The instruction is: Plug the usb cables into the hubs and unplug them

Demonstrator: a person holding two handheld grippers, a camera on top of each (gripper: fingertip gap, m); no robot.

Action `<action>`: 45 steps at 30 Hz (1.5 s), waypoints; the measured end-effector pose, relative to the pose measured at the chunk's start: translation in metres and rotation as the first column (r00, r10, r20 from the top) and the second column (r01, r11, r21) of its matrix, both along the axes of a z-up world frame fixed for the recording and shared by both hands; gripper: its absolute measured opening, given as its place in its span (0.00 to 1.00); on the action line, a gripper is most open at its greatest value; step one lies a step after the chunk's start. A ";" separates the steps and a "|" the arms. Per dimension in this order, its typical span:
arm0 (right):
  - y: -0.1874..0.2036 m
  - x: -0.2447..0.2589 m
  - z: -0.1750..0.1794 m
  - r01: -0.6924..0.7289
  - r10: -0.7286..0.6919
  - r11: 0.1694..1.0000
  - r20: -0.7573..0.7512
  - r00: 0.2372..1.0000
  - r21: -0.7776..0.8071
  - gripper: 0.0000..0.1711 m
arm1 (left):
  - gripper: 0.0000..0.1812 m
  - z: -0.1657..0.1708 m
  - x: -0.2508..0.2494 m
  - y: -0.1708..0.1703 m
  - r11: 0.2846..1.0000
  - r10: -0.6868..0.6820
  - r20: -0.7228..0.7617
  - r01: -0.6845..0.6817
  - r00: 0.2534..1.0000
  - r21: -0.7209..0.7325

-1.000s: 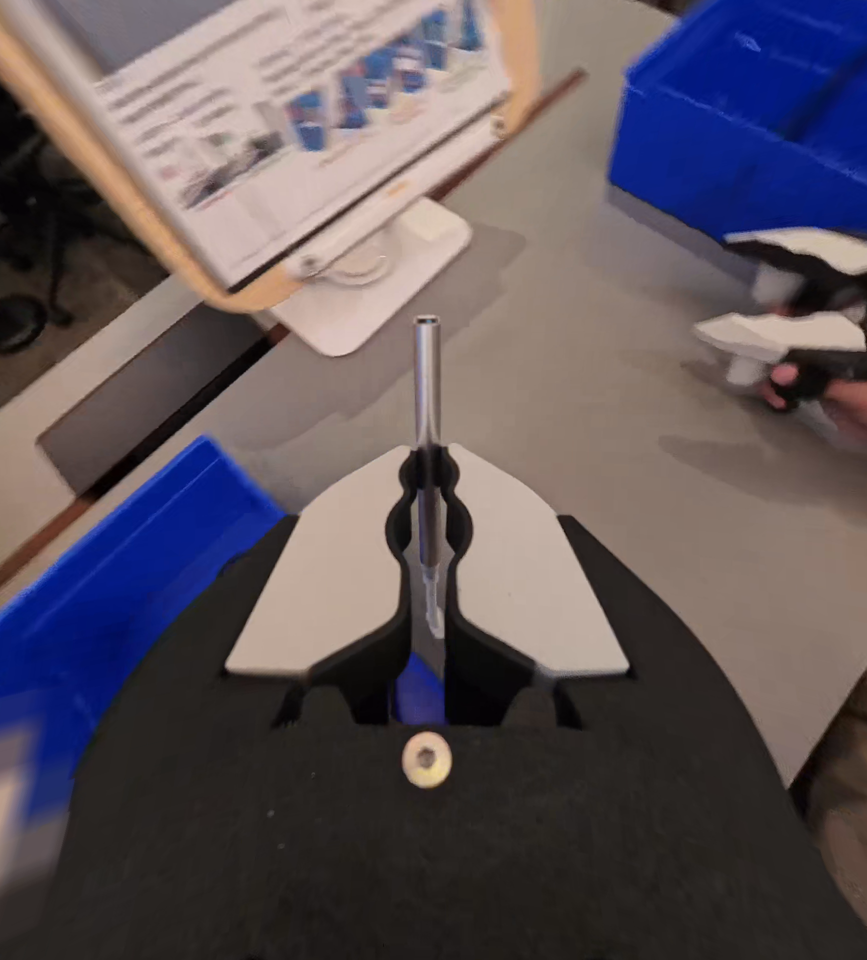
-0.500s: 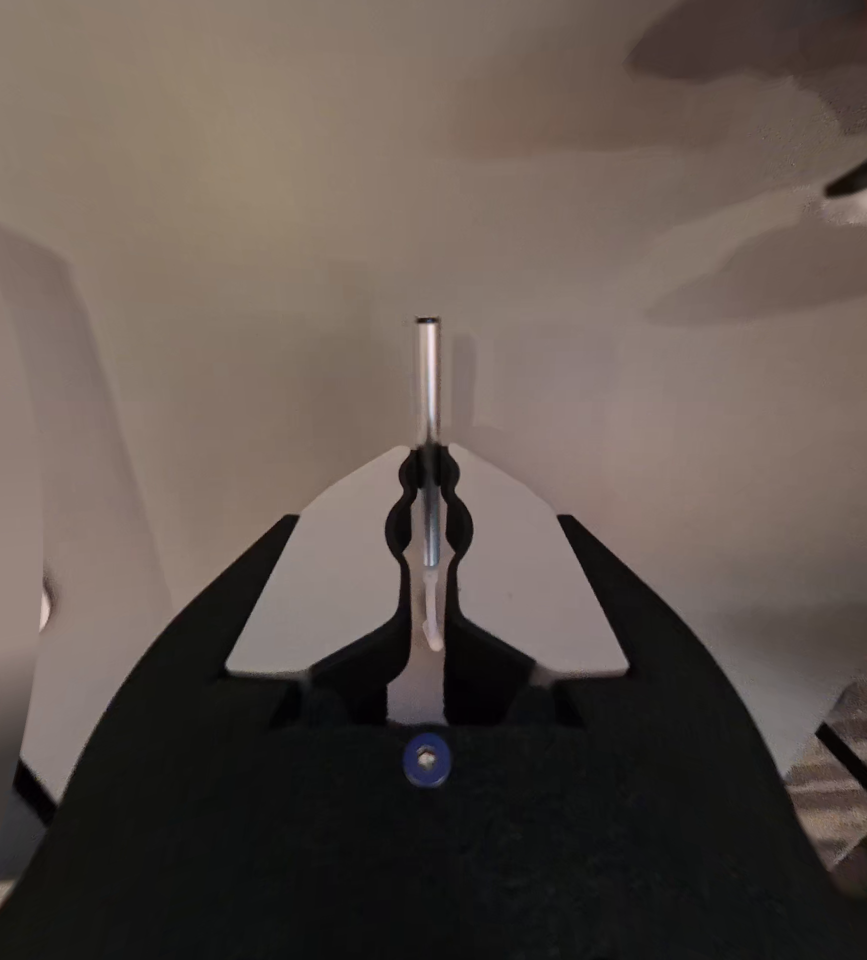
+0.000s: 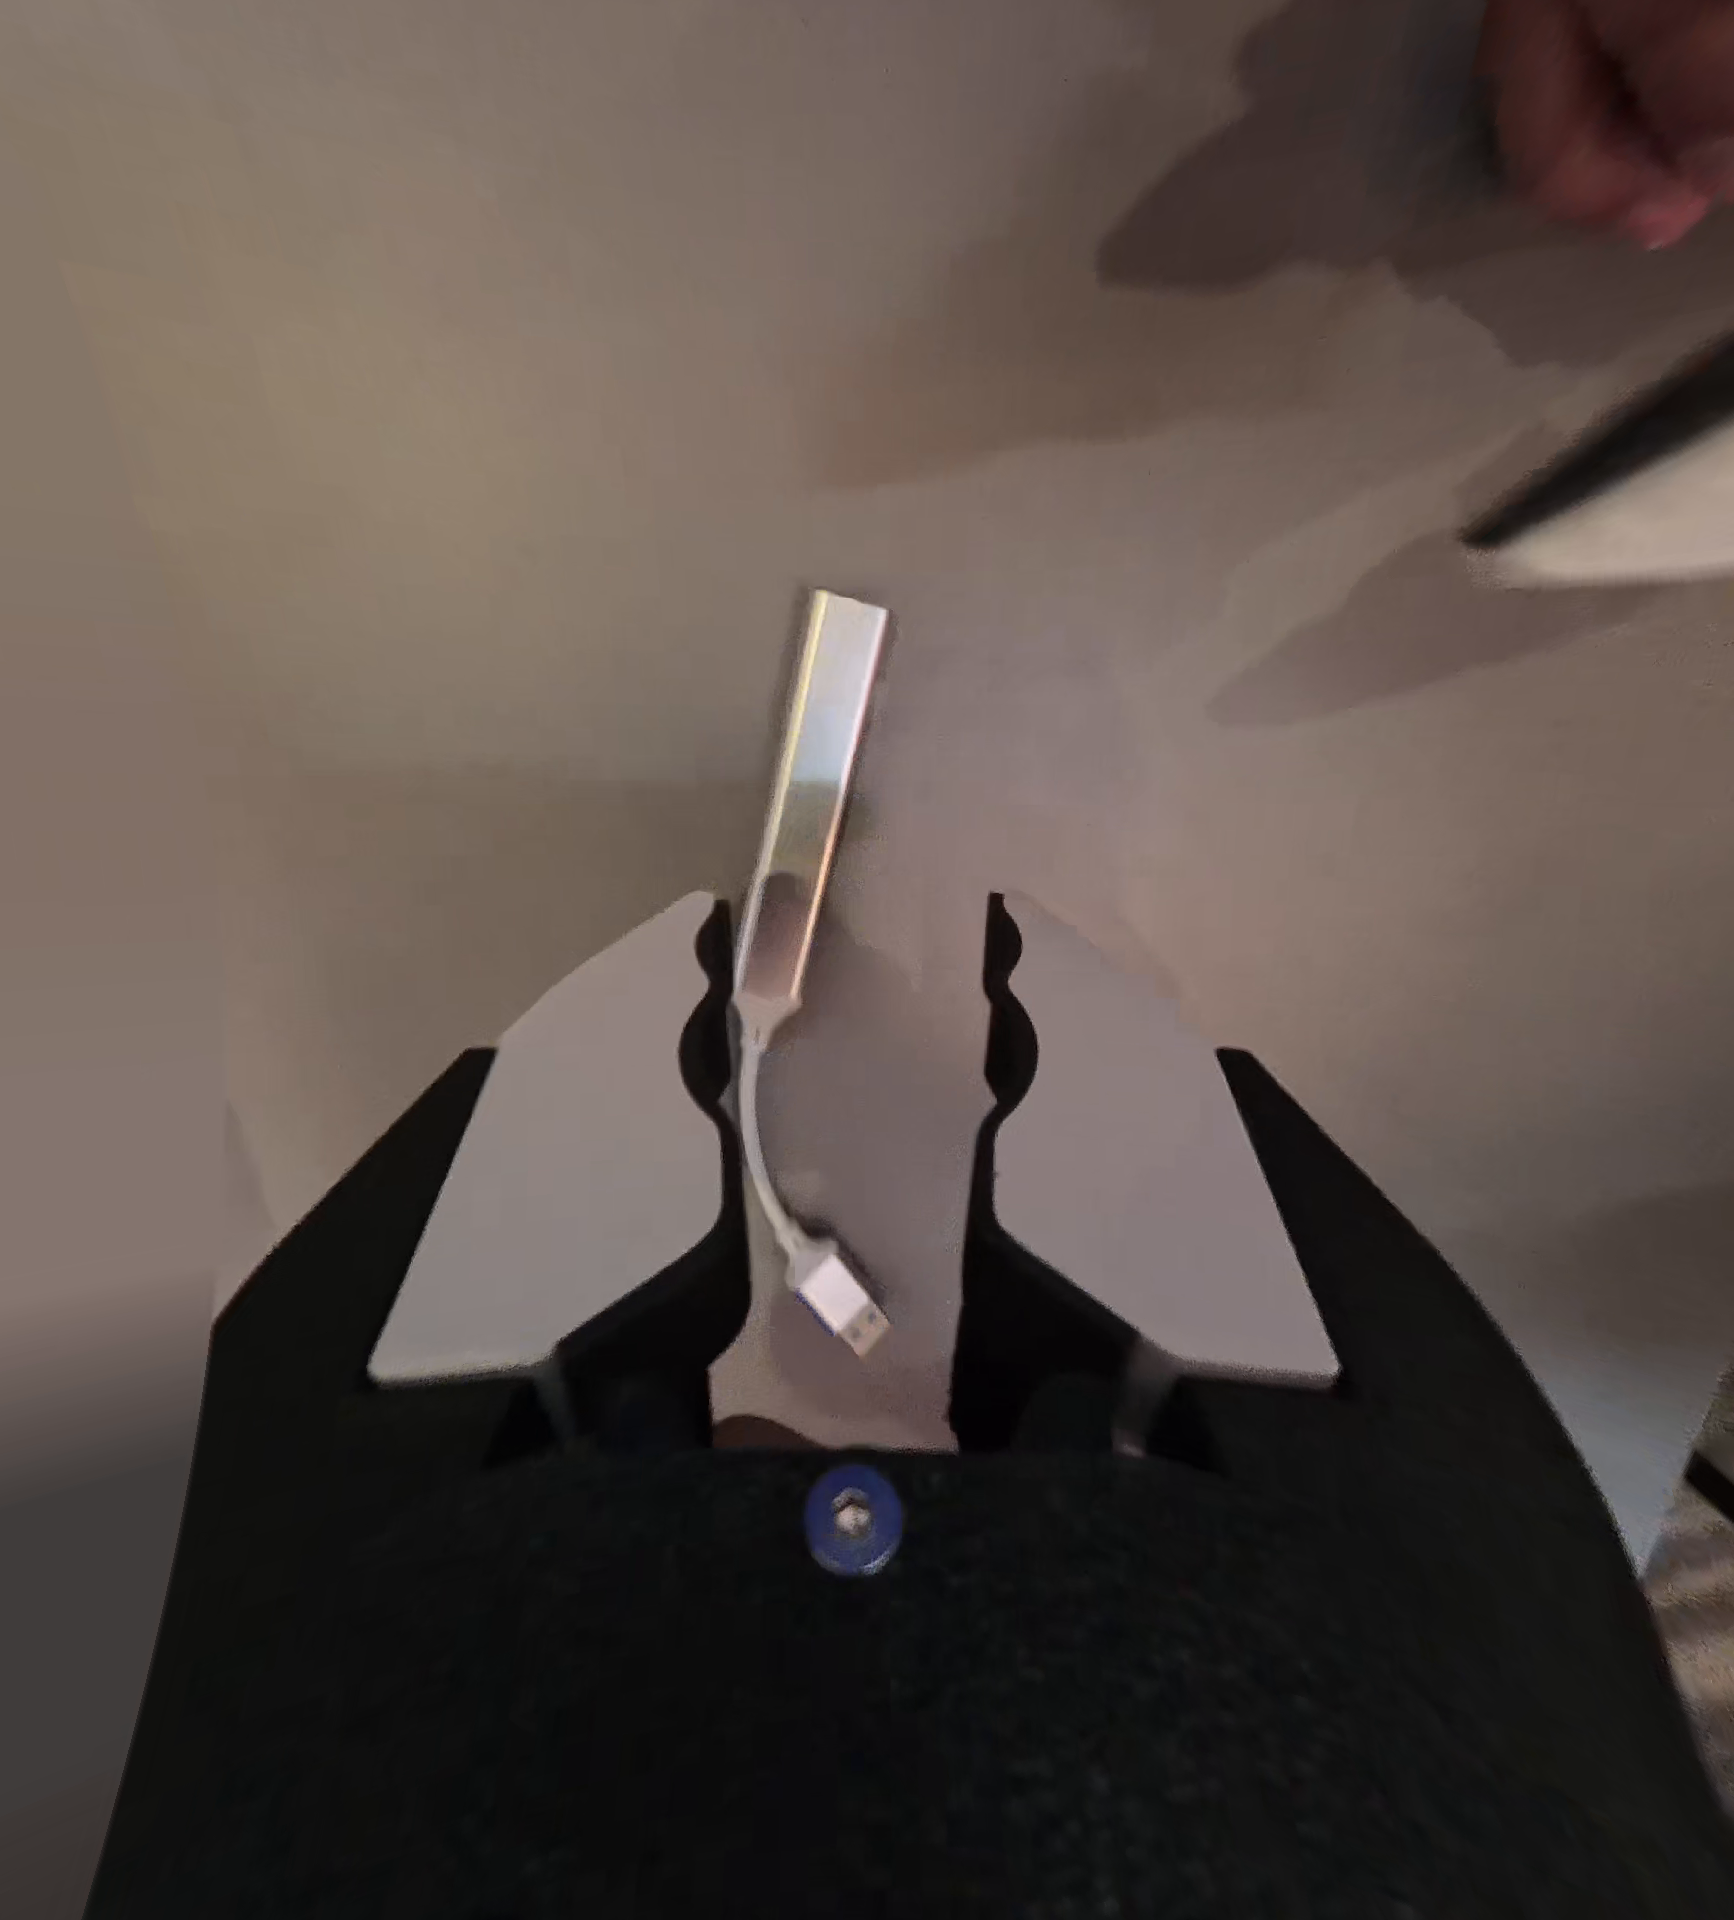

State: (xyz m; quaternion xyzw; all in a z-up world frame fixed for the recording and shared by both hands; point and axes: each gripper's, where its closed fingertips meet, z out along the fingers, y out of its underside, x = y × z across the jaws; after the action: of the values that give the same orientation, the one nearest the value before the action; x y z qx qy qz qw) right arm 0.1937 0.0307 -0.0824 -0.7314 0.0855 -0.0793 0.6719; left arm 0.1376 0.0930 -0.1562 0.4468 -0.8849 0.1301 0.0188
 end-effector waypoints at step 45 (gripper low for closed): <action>-0.014 -0.031 -0.030 -0.301 0.288 0.940 -0.099 0.952 -0.162 0.32 | 0.30 0.040 -0.176 -0.012 0.512 0.685 0.728 -0.715 0.006 -0.476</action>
State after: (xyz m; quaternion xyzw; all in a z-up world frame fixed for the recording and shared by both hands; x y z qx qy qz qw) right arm 0.1630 0.0167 -0.1120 -0.7946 -0.0078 0.0419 0.6056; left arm -0.0384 0.0813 -0.1164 0.6885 -0.4182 0.3132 -0.5030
